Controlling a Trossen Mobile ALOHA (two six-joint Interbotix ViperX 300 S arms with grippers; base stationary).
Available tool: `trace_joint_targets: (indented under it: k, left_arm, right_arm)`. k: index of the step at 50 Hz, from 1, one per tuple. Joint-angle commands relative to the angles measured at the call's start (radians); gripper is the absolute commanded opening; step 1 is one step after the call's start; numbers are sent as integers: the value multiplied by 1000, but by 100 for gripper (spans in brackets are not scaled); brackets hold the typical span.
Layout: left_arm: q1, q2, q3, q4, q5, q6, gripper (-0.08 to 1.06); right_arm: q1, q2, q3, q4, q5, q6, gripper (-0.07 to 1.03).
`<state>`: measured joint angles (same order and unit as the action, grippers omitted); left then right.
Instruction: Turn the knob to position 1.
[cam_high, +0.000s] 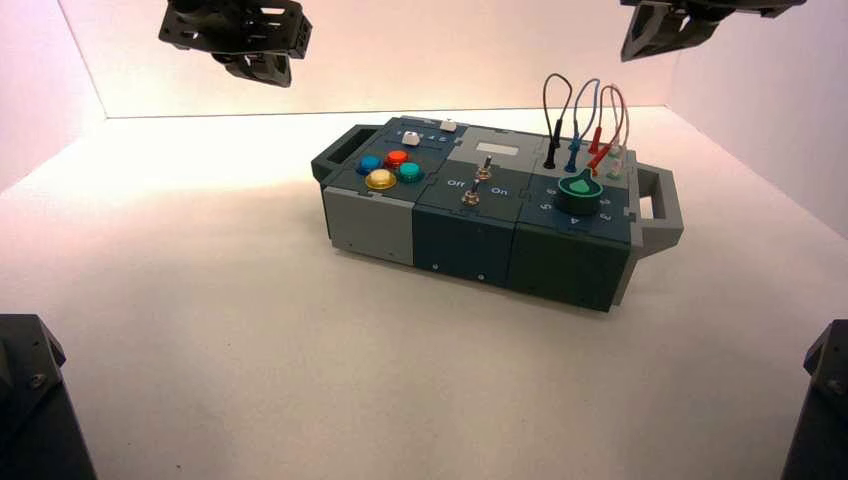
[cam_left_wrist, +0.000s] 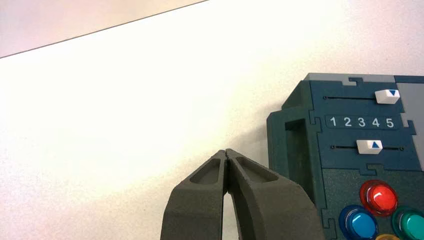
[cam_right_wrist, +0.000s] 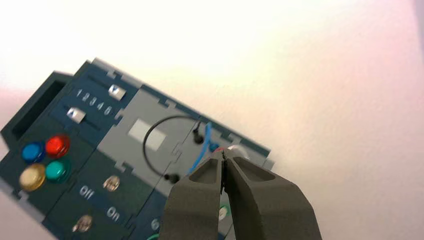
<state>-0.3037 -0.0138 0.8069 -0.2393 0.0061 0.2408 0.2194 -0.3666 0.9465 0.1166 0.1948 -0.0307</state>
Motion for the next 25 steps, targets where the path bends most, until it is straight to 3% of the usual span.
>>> trace_joint_targets:
  k: [1,14,25]
  left_arm:
    - [5,-23,-11,0,-11,2,-3]
    - [5,-18,-14,2,-12,3,-3]
    - [5,-8,-17,2,-12,3,-3]
  right_arm:
    - [-6,-12,-2,-15,-48,-3,-2]
    - [-12,-3,60,-14,-193,0,-2]
    - [-41,9,80,-11,-212,6,-2]
